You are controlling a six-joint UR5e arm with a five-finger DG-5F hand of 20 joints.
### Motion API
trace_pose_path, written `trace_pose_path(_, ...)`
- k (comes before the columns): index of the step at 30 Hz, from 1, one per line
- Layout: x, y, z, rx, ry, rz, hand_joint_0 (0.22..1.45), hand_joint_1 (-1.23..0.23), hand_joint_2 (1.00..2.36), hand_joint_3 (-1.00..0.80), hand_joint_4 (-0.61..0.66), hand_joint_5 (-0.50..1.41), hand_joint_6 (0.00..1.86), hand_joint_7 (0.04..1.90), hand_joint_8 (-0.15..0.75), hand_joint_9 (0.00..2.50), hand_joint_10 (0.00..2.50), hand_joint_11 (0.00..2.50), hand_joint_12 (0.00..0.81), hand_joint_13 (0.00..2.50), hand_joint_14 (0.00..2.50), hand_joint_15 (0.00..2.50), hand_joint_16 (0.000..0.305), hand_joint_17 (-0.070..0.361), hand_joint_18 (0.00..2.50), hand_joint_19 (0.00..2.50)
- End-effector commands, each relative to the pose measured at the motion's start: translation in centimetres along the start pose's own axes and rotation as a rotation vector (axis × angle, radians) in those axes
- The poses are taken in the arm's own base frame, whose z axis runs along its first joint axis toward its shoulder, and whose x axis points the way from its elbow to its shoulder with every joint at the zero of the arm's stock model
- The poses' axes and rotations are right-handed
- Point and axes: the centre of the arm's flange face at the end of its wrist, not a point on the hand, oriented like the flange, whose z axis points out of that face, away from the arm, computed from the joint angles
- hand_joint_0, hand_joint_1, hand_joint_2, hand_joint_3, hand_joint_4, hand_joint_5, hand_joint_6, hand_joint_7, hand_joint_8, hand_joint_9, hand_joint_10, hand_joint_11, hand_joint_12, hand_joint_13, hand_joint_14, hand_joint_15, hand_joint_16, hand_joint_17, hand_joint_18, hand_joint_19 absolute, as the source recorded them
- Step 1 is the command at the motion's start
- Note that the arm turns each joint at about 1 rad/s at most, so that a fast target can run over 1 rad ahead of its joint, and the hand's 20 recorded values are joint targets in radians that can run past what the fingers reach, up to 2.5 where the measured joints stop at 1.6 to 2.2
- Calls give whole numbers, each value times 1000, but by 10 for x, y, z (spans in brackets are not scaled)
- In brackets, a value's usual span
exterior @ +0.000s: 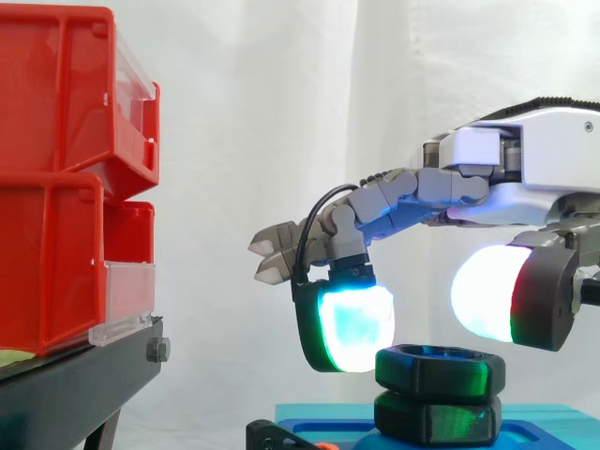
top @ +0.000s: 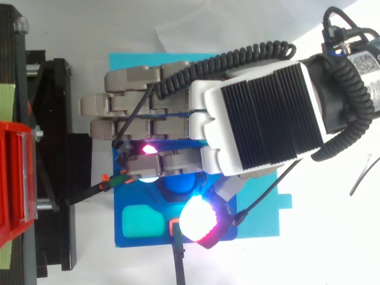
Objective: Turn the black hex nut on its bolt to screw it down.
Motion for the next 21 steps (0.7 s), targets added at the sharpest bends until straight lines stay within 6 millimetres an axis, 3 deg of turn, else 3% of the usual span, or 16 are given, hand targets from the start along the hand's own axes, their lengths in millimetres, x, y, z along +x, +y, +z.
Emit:
trace_pose_path(1,-2,6,5,-7,-17,-9,497,-327,1000,-500,232,-136,612,1325,237,396,0,0,321,238,0,0,56,127,325,76)
trace_pose_path(21,-9,25,23,-18,-86,-39,498,-328,1000,-500,231,-135,600,1343,239,400,0,0,324,241,0,0,56,126,332,79)
